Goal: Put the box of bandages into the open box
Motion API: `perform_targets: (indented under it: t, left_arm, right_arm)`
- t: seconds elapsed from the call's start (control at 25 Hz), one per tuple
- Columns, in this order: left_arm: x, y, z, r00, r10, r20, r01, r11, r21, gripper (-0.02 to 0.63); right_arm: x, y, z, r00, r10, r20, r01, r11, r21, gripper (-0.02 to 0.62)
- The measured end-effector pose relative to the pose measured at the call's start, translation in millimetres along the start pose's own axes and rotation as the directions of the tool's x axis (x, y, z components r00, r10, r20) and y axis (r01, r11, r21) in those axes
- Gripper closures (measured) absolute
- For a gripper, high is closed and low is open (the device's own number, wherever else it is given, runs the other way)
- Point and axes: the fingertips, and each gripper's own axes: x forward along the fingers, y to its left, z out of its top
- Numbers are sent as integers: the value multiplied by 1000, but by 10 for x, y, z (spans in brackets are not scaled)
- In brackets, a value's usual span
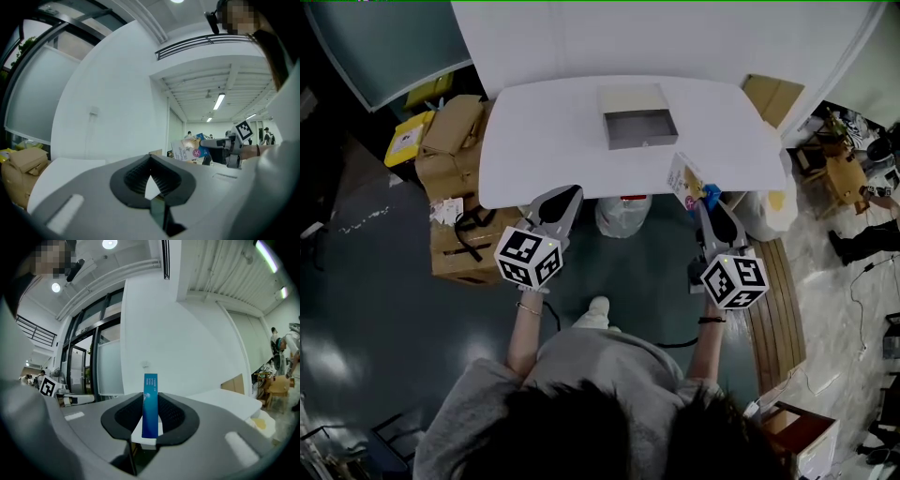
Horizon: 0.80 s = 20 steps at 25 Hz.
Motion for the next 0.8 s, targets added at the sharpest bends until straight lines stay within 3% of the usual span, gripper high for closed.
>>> perform_targets:
  t: [0.56, 0.8]
  left_arm:
    - [668, 261, -86, 994, -105, -24, 105, 994, -12, 612]
    - [848, 345, -147, 993, -113, -39, 112, 993, -27, 612]
  right_arm:
    - [485, -251, -59, 997, -73, 1, 73, 997, 20, 489]
    - [647, -361, -91, 996, -86, -16, 86, 996, 24, 489]
